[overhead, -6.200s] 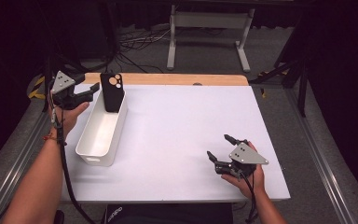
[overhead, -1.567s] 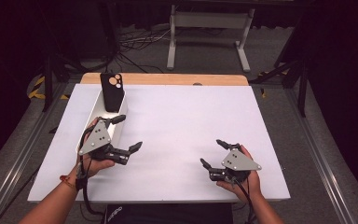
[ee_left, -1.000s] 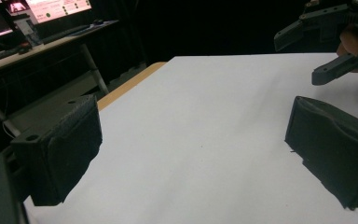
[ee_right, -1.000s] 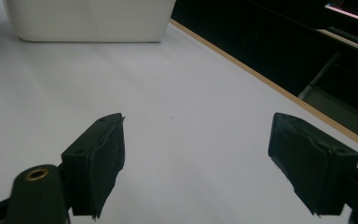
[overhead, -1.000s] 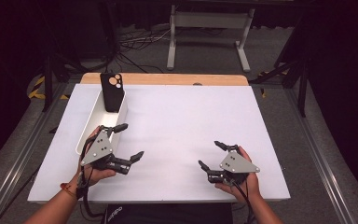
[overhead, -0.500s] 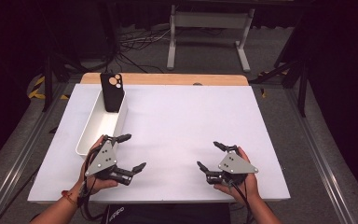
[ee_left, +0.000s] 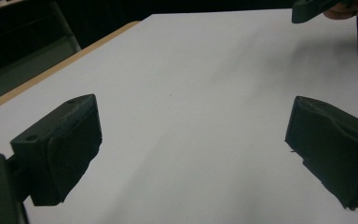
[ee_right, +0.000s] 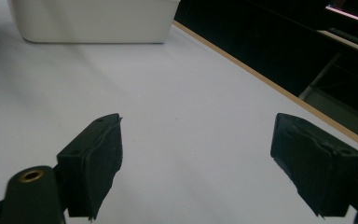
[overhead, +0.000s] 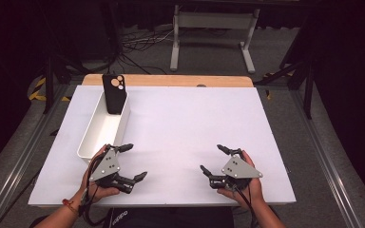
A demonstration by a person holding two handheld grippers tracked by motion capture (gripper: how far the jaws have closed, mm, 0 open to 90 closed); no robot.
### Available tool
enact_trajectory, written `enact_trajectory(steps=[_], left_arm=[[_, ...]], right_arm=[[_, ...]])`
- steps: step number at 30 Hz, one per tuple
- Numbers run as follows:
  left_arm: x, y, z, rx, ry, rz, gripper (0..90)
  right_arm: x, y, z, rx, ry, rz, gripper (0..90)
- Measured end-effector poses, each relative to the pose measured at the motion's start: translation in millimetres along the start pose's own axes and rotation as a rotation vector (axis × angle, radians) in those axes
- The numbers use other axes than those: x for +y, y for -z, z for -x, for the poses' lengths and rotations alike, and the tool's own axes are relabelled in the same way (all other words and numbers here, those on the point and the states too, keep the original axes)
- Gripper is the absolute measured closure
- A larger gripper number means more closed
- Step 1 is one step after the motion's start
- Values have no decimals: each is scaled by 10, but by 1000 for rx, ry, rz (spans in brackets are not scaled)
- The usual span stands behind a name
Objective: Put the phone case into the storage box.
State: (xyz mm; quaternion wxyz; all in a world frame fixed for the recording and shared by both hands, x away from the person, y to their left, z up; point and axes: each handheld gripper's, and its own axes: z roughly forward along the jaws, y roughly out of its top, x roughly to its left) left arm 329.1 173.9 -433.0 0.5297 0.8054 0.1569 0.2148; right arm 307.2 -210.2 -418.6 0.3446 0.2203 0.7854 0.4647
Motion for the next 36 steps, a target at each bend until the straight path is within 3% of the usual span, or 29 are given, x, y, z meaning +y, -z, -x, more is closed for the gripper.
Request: enact_trajectory(steps=[5, 12, 20, 36], left_arm=[[-59, -22, -26, 1, 21, -9, 43], [-109, -26, -28, 9, 11, -36, 43], [-100, 5, -48, 17, 27, -14, 42], [-92, 47, -27, 13, 41, -8, 44]], right_arm=[[-22, -22, 13, -2, -17, -7, 160], [-49, -49, -17, 20, 1, -20, 160], [-33, -56, -56, 30, 33, -22, 160], [-18, -39, -19, 13, 27, -17, 164]])
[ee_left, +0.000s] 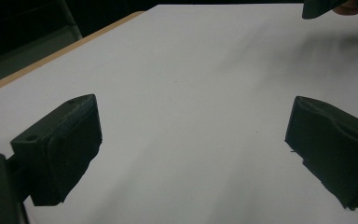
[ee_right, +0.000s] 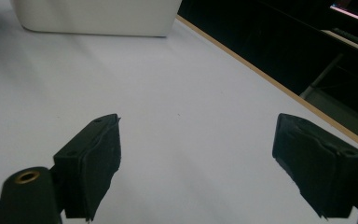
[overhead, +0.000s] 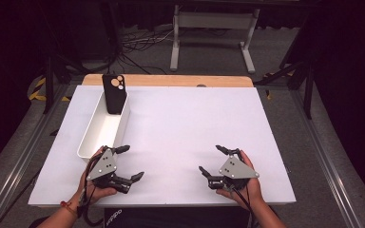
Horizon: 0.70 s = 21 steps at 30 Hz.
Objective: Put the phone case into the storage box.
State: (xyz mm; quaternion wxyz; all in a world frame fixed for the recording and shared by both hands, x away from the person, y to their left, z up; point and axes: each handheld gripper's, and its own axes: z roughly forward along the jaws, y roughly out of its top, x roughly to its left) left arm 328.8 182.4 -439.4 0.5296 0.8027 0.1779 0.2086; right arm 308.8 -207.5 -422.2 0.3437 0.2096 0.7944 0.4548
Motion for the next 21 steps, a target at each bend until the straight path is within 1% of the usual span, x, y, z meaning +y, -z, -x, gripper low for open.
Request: enact_trajectory(steps=[1, 2, 3, 4, 6, 8, 11, 13, 16, 18, 21], left_arm=[[2, 0, -6, -5, 0, 0, 44], [-2, -8, -1, 3, 8, 3, 44], [-1, -5, -5, 1, 7, -3, 44], [-5, -9, -2, 6, 14, 6, 44], [-2, -5, 2, 8, 20, 7, 46], [5, 1, 5, 5, 20, 8, 46], [23, 12, 25, 3, 11, 11, 46], [23, 9, 20, 6, 12, 21, 46], [29, 3, 3, 3, 7, 14, 46], [27, -10, -7, 3, 17, 20, 46], [26, -38, -11, 10, 8, -9, 47]], right_arm=[[-1, 0, 2, 2, -2, 1, 164], [-2, -1, 2, 3, -3, 1, 164], [-3, -2, 0, 5, -7, 2, 164], [-3, -4, -2, 6, -10, 3, 164], [-1, -10, -8, 4, -18, 4, 165], [-9, -15, -16, 9, -27, 4, 165], [-19, -18, -36, 10, -14, -5, 166], [-23, -24, -28, 13, -19, -5, 166], [-24, -29, -20, 19, -18, -2, 166], [-28, -32, -11, 18, -12, 0, 166], [-35, -54, 15, 19, -33, -7, 166]])
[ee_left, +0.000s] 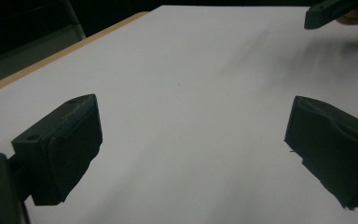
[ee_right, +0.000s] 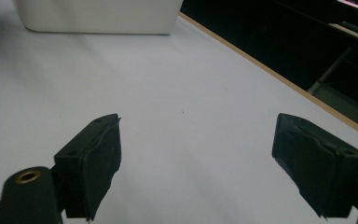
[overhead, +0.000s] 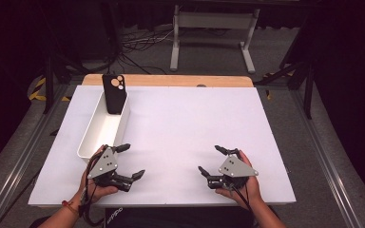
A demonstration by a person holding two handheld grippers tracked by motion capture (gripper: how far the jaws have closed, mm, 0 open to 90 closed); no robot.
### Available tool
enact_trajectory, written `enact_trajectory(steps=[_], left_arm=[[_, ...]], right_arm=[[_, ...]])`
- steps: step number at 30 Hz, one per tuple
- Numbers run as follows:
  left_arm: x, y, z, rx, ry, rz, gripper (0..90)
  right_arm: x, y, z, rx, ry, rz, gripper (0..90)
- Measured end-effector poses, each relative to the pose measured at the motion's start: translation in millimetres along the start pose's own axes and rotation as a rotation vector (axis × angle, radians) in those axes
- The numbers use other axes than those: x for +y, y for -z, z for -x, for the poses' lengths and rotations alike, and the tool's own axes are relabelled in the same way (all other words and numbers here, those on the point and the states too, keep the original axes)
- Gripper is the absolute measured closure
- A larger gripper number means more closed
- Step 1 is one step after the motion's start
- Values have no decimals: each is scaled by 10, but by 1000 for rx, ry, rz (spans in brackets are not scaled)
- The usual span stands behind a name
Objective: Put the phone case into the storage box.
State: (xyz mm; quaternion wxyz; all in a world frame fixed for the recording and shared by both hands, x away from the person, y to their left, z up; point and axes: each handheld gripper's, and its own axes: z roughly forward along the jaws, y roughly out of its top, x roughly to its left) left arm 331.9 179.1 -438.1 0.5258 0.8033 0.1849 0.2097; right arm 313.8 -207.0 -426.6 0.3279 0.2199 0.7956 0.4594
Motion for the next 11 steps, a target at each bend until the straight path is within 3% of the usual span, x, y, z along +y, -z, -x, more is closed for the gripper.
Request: enact_trajectory(steps=[2, 4, 7, 11], left_arm=[[1, -5, 26, -5, -19, -6, 47], [-10, -7, 8, -2, -8, -11, 50], [-10, -30, -20, 8, -5, -16, 50], [11, -36, 4, 6, -5, -12, 50]], right_arm=[[12, -21, 31, -14, -24, -16, 164], [22, -61, 94, -11, -36, -46, 157], [-39, -101, 168, -10, -85, -48, 150], [-61, -58, 194, 2, -85, -27, 147]])
